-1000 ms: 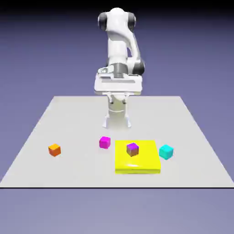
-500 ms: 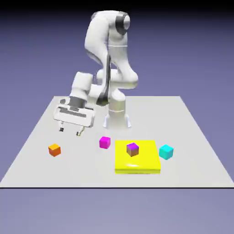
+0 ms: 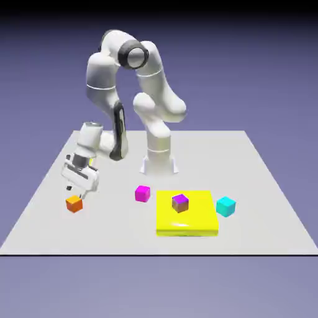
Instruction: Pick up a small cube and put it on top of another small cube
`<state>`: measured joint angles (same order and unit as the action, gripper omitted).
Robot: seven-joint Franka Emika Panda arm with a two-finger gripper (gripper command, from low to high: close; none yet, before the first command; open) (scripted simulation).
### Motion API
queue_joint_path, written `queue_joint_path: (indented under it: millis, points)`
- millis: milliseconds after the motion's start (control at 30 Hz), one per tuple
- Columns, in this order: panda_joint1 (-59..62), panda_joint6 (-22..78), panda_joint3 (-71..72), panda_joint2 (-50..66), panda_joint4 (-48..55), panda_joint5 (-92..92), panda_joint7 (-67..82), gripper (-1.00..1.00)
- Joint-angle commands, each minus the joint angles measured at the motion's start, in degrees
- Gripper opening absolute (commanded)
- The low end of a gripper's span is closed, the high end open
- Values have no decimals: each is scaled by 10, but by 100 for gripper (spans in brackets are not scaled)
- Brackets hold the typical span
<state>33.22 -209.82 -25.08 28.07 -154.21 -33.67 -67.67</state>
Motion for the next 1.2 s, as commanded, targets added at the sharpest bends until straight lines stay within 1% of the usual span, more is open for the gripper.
queue_joint_path:
  millis: [0, 67, 100, 133, 400, 1167]
  points:
    - [1, -11, 4, 21, 10, 6, -1, 0]
    - [2, -31, 12, 60, 30, 18, -2, 0]
    - [2, -31, 12, 60, 30, 18, -2, -100]
    - [2, -31, 12, 60, 30, 18, -2, -100]
    - [-5, 53, -22, -104, -51, -29, 5, -100]
    - [-482, 14, -159, -199, -104, 535, 143, -100]
